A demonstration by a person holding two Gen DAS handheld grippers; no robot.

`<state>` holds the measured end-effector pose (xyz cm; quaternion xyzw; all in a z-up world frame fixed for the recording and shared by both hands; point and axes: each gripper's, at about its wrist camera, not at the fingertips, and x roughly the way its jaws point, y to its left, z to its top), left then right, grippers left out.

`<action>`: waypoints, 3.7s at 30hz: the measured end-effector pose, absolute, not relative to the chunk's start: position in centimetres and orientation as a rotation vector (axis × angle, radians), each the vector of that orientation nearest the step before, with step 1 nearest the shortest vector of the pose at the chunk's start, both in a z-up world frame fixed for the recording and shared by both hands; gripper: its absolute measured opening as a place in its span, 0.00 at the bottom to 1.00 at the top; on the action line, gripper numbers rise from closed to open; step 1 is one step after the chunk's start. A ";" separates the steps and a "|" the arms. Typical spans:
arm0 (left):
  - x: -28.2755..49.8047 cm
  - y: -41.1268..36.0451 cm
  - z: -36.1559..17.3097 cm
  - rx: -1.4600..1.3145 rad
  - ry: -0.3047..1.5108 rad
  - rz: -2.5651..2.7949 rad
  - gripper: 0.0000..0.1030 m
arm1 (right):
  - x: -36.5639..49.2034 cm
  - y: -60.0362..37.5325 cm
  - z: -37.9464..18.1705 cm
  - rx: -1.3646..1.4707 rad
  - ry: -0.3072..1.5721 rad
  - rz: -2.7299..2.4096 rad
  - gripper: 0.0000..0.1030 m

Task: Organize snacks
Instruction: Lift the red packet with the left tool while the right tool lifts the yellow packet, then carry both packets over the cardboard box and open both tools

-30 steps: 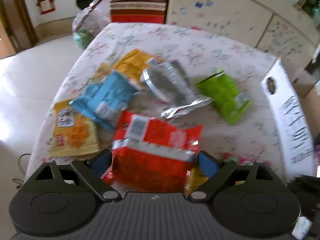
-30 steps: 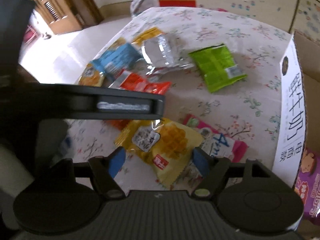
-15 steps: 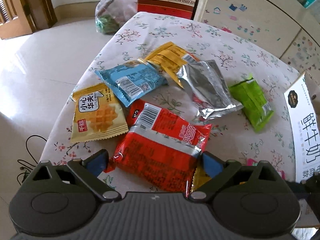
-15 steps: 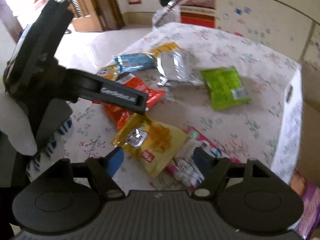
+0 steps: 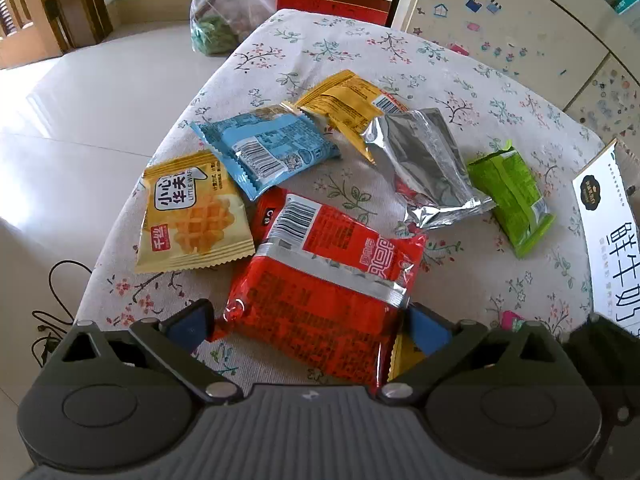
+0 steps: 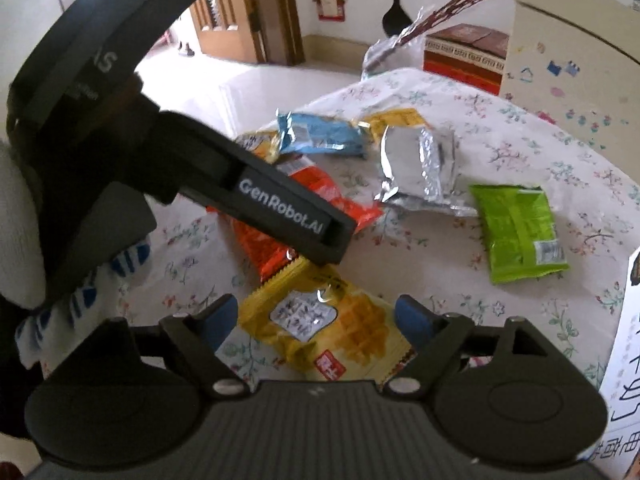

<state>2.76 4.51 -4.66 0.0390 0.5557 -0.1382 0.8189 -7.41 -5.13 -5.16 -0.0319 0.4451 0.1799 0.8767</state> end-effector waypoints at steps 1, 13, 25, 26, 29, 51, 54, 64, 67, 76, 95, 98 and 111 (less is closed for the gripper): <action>2.8 4.5 -4.7 0.080 1.186 -0.294 1.00 | -7.5 -5.0 -5.0 -0.073 0.950 0.405 0.85; 3.0 3.8 -5.2 0.148 1.196 -0.304 1.00 | -9.1 -3.7 -4.4 -0.229 0.896 0.428 0.84; 3.0 3.9 -5.2 0.150 1.193 -0.314 1.00 | -7.5 -3.2 -6.3 -0.348 0.887 0.442 0.94; 3.0 3.8 -5.3 0.155 1.192 -0.310 1.00 | -7.6 -3.3 -6.3 -0.339 0.883 0.439 0.94; 3.0 3.6 -5.4 0.160 1.191 -0.301 1.00 | -7.2 -3.6 -6.5 -0.305 0.875 0.417 0.94; 2.7 4.1 -4.1 0.074 1.165 -0.354 0.79 | -6.5 -4.2 -5.8 -0.225 0.902 0.416 0.54; 2.5 4.3 -3.4 0.058 1.145 -0.362 0.78 | -7.1 -4.2 -5.0 -0.222 0.889 0.389 0.50; 1.7 5.4 -0.6 0.000 1.076 -0.359 0.78 | -9.5 -4.8 -2.1 -0.201 0.840 0.306 0.31; 1.1 5.4 0.3 0.010 1.045 -0.360 0.78 | -10.2 -5.1 -1.3 -0.174 0.819 0.292 0.30; 0.1 5.1 2.3 -0.024 1.000 -0.383 0.78 | -12.9 -6.9 1.9 -0.063 0.731 0.217 0.30; -2.1 1.0 5.7 -0.024 0.911 -0.471 0.78 | -16.5 -12.0 8.5 0.075 0.510 0.030 0.30; -2.6 0.0 6.2 -0.021 0.898 -0.501 0.78 | -17.4 -13.5 9.6 0.107 0.472 -0.014 0.30; -4.9 -4.6 7.5 0.004 0.846 -0.611 0.78 | -20.5 -18.3 12.0 0.204 0.376 -0.142 0.30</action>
